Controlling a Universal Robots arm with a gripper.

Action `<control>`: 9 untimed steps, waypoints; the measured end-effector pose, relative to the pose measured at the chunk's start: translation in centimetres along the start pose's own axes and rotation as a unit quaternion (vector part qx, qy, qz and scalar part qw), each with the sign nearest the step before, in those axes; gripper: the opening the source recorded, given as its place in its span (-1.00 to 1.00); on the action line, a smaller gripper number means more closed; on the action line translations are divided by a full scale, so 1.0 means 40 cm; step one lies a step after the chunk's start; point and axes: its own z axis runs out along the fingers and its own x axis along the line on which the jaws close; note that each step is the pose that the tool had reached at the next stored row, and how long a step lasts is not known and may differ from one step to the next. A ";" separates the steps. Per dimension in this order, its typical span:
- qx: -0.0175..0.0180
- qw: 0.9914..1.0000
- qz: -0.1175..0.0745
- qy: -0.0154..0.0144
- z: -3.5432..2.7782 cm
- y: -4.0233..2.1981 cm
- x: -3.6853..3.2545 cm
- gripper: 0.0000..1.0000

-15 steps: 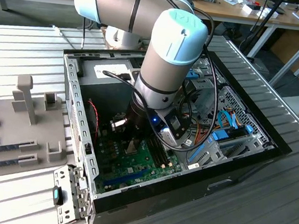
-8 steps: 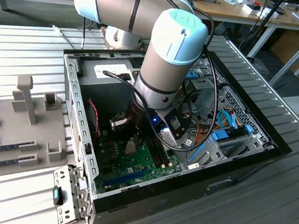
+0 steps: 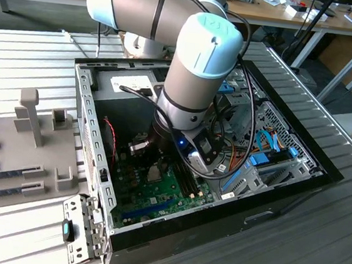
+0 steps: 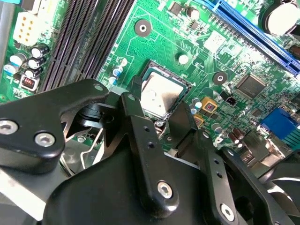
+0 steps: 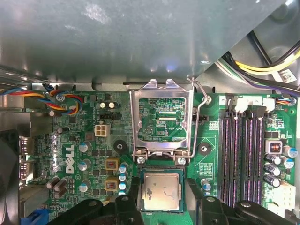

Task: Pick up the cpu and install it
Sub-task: 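Place the cpu into insertion slot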

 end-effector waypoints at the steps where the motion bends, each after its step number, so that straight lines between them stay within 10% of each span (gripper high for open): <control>1: 0.000 1.000 0.000 0.000 0.001 0.000 0.002 0.00; 9: 0.000 1.000 0.001 0.000 0.009 0.000 0.001 0.00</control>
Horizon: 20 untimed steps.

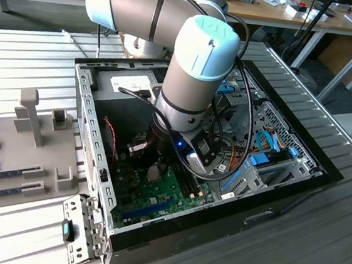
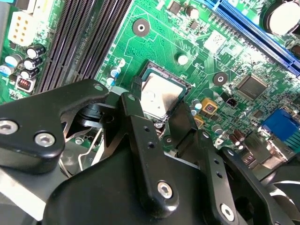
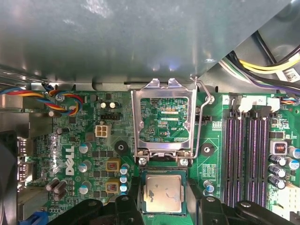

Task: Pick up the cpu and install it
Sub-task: 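Place the cpu into insertion slot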

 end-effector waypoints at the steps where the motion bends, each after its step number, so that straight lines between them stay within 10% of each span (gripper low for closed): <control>1: 0.000 1.000 0.000 0.000 0.000 0.000 0.000 0.00; 20: 0.000 1.000 0.000 0.000 0.001 0.000 0.000 -0.18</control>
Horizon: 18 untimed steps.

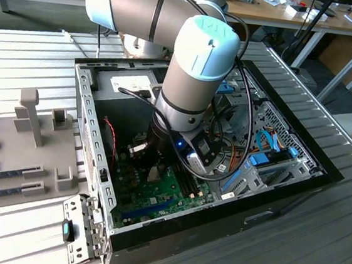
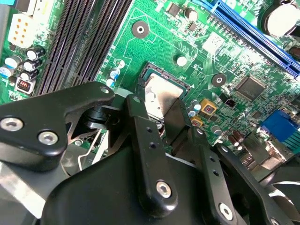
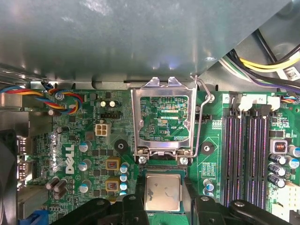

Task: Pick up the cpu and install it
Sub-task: 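Place the cpu into insertion slot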

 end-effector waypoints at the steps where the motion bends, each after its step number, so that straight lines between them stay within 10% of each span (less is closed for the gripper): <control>1: 0.000 1.000 0.000 0.000 0.000 0.000 0.000 -0.18; 4: 0.000 1.000 0.000 0.000 -0.006 -0.001 0.000 -0.03; 5: 0.000 1.000 0.000 0.000 -0.046 0.005 0.002 -0.03; 9: -0.003 1.000 0.000 0.000 -0.069 0.006 0.003 -0.03; 14: -0.007 1.000 0.000 0.000 -0.074 0.006 0.003 -0.06; 18: -0.007 1.000 0.000 0.000 -0.074 0.009 0.003 -0.56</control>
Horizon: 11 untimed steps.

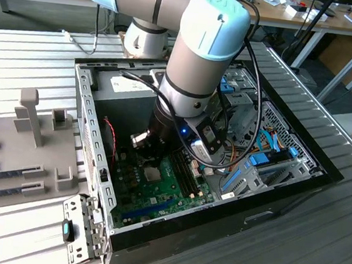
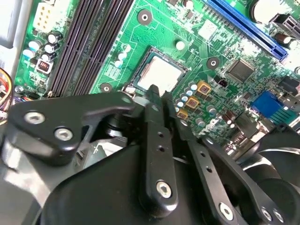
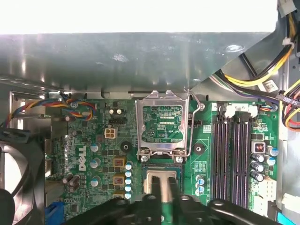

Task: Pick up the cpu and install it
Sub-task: 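Place the cpu into insertion slot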

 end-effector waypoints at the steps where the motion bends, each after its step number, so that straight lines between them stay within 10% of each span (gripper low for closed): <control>1: 0.000 1.000 0.000 0.000 0.000 0.001 0.000 -0.68; 11: 0.000 1.000 0.000 0.002 -0.006 0.008 -0.017 -0.79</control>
